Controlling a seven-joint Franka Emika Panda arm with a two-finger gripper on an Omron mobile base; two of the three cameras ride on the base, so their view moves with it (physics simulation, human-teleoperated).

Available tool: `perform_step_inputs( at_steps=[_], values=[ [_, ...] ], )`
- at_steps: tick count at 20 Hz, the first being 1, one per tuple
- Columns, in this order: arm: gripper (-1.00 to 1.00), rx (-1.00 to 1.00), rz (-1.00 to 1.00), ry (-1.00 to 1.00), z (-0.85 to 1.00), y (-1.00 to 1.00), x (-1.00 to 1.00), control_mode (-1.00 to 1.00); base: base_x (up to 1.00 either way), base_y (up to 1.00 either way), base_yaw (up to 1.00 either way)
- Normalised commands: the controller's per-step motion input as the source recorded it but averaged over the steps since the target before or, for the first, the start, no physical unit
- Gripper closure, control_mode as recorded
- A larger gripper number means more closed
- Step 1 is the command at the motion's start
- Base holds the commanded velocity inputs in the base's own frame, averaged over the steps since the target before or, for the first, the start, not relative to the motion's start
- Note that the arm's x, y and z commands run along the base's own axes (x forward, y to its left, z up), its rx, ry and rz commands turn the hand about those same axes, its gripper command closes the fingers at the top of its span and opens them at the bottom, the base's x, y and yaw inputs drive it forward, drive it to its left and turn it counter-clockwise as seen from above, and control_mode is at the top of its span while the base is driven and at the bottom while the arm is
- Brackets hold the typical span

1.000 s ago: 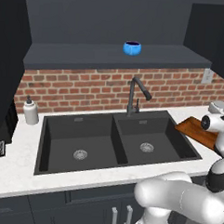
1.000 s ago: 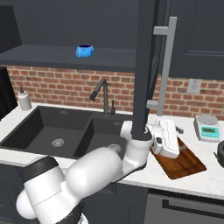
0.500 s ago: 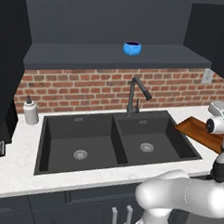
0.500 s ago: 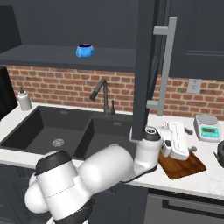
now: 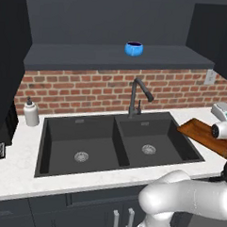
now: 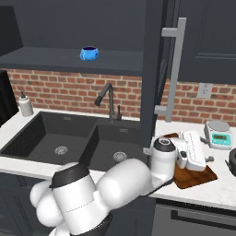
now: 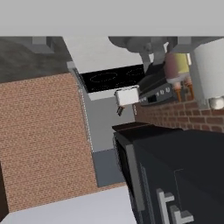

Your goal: Pick the kettle from the counter and place it on the tray. Then pick the mug from the cabinet and place it on the tray. Then close the cabinet doors.

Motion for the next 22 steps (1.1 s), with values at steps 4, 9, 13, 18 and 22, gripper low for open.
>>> perform_step_inputs(
  at_steps=[4,9,13,18,22],
  values=[
    [-1.00,0.00,0.00,0.00,-0.05,-0.25,0.15,-1.00,0.00,0.00,0.00],
    [-1.00,0.00,0.00,0.00,-0.01,-0.29,0.18,-1.00,0.00,0.00,0.00],
    [-1.00,0.00,0.00,0.00,-0.08,-0.35,0.11,-1.00,0.00,0.00,0.00],
    [-1.00,0.00,0.00,0.00,-0.11,-0.31,0.10,-1.00,0.00,0.00,0.00],
    [-1.00,-0.01,0.00,0.00,-0.08,-0.26,0.09,-1.00,0.00,0.00,0.00]
  ],
)
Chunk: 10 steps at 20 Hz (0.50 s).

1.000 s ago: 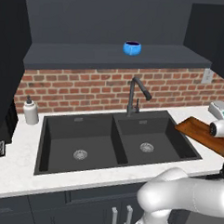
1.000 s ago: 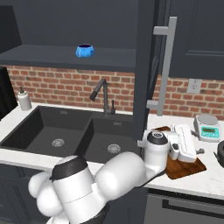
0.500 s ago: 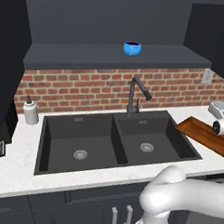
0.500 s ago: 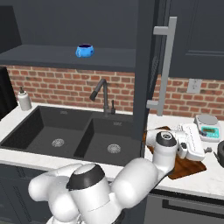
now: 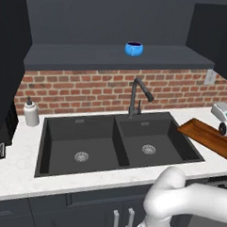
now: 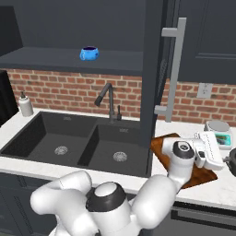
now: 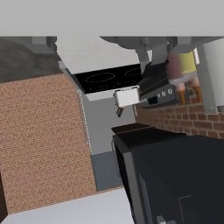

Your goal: Pick the kettle from the counter and place it on the tray. Then pick the mug from the cabinet and place it on the tray. Then close the cabinet doors.

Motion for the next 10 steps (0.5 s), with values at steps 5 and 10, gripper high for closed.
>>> perform_step_inputs(
  at_steps=[5,10],
  values=[
    [-1.00,-0.04,0.00,0.00,-0.10,-0.27,0.17,-1.00,0.00,0.00,0.00],
    [-1.00,-0.09,-0.01,0.00,-0.11,-0.13,0.30,-1.00,0.00,0.00,0.00]
  ],
)
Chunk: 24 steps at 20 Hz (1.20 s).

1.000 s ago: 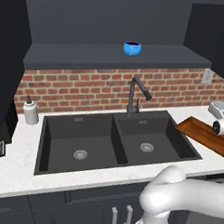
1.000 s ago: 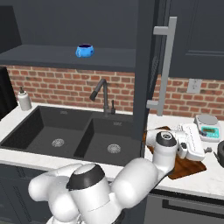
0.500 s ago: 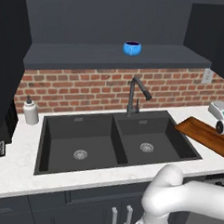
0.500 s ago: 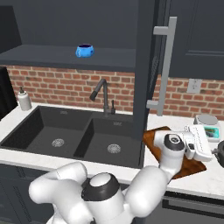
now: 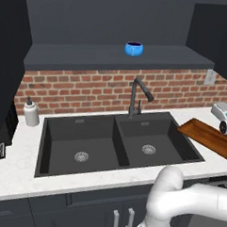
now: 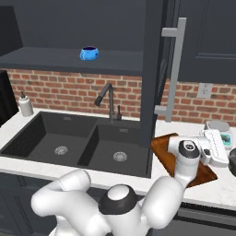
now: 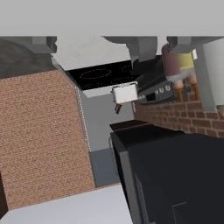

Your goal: Pick the kettle from the counter and place it on the tray. Then pick the mug from the cabinet and place it on the tray. Then close the cabinet doors.

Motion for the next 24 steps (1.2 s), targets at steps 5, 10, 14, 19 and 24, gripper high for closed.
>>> perform_step_inputs(
  at_steps=[5,10,14,19,24],
  values=[
    [-1.00,-0.10,-0.01,0.00,-0.12,-0.20,0.24,-1.00,0.00,0.00,0.00],
    [-1.00,-0.07,0.00,0.00,-0.10,-0.22,0.18,-1.00,0.00,0.00,0.00],
    [-1.00,-0.07,-0.01,0.00,-0.12,-0.24,0.04,-1.00,0.00,0.00,0.00],
    [-1.00,-0.05,-0.03,0.00,-0.19,-0.25,0.00,-1.00,0.00,0.00,0.00],
    [-1.00,-0.04,-0.03,0.00,-0.22,-0.26,0.00,-1.00,0.00,0.00,0.00]
  ],
)
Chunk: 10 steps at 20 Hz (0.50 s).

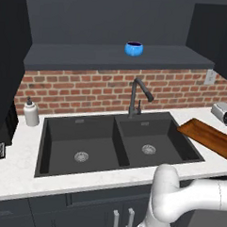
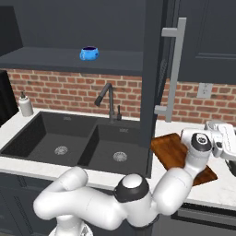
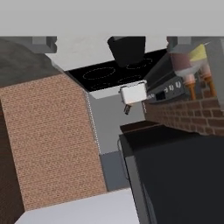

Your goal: Pick the kettle from the counter and place it on the tray. Then pick the mug from the cabinet and place it on the tray. Then close the cabinet doors.

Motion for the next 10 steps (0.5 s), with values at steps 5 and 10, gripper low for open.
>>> perform_step_inputs(
  at_steps=[5,10],
  values=[
    [-1.00,0.00,-0.01,0.00,-0.29,-0.10,0.09,-1.00,0.00,0.00,0.00],
    [-1.00,0.00,0.00,0.02,-0.36,0.00,0.20,-1.00,0.00,0.00,0.00]
  ],
)
